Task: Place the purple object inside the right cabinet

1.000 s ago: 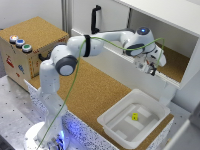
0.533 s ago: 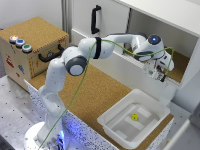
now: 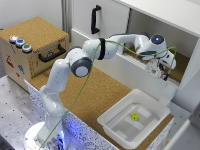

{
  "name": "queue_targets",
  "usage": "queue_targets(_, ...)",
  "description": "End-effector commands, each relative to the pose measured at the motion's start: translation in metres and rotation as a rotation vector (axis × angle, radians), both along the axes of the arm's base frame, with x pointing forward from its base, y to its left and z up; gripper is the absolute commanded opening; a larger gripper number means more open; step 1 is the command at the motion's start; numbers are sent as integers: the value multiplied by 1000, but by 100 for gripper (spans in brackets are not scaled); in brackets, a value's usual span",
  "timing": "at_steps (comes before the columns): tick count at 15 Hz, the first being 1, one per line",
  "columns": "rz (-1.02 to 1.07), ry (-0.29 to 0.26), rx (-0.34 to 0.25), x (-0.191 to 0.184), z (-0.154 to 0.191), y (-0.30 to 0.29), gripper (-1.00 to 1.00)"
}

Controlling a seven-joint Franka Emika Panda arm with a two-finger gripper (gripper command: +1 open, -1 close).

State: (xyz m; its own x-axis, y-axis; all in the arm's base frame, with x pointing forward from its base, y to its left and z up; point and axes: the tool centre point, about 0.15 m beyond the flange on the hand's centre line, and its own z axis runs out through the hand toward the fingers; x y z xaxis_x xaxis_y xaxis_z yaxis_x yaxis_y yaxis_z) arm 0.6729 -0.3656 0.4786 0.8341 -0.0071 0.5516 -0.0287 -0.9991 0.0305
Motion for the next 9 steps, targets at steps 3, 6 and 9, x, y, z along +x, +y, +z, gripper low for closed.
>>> queue_targets(3,-38,-39,-62,-36,54,29,100)
queue_targets(6,-55,-24,-63,-67,56,45,100)
queue_targets(9,-77,-2,-60,-108,55,72,100)
